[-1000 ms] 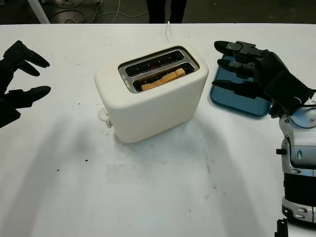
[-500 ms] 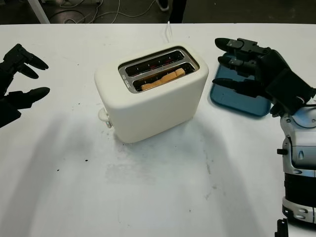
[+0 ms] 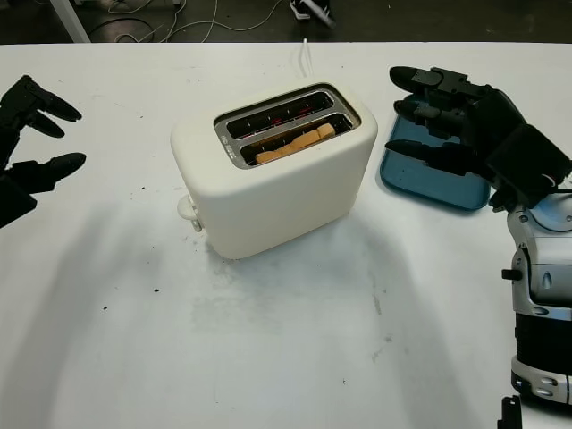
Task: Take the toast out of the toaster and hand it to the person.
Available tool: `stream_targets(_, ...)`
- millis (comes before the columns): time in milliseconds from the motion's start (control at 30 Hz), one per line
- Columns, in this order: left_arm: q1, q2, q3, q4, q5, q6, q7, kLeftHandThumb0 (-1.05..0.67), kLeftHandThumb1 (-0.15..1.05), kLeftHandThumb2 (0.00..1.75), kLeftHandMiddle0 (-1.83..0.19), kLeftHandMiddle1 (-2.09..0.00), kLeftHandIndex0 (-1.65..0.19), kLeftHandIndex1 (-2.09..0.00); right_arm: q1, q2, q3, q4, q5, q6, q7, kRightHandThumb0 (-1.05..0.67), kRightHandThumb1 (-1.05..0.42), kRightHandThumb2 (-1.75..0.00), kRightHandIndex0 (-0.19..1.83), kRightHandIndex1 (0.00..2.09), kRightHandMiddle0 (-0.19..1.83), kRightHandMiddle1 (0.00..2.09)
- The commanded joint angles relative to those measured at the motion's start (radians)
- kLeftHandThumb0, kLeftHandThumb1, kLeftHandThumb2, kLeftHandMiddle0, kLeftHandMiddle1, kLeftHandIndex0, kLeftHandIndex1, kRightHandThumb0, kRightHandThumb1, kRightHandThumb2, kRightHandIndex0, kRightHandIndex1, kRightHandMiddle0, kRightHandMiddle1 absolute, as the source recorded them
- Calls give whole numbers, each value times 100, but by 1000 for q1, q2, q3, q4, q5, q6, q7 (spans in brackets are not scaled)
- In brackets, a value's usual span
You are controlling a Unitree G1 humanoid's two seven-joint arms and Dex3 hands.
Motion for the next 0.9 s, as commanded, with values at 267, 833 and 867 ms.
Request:
stream_targets(267,0,5,-6,5,4,-3,-3,-105,92,45,0,-174,0,-156,22,1,-15,-26,8,5,-14,-58,-80,0,50,2,48,1)
stream_targets(833,-1,-2,-15,1,1,-12,0,-105,92,46,0,-172,0,-156,22,-7,-10,-14,7,1,-6,-60,-80,0,51,1,50,1)
stream_targets(867,-1,-3,-15,1,0,-13,1,-105,92,45,0,-171,0,-156,23,-6,-11,-16,5,2,-9,-60,-80,0,52,1,51,1)
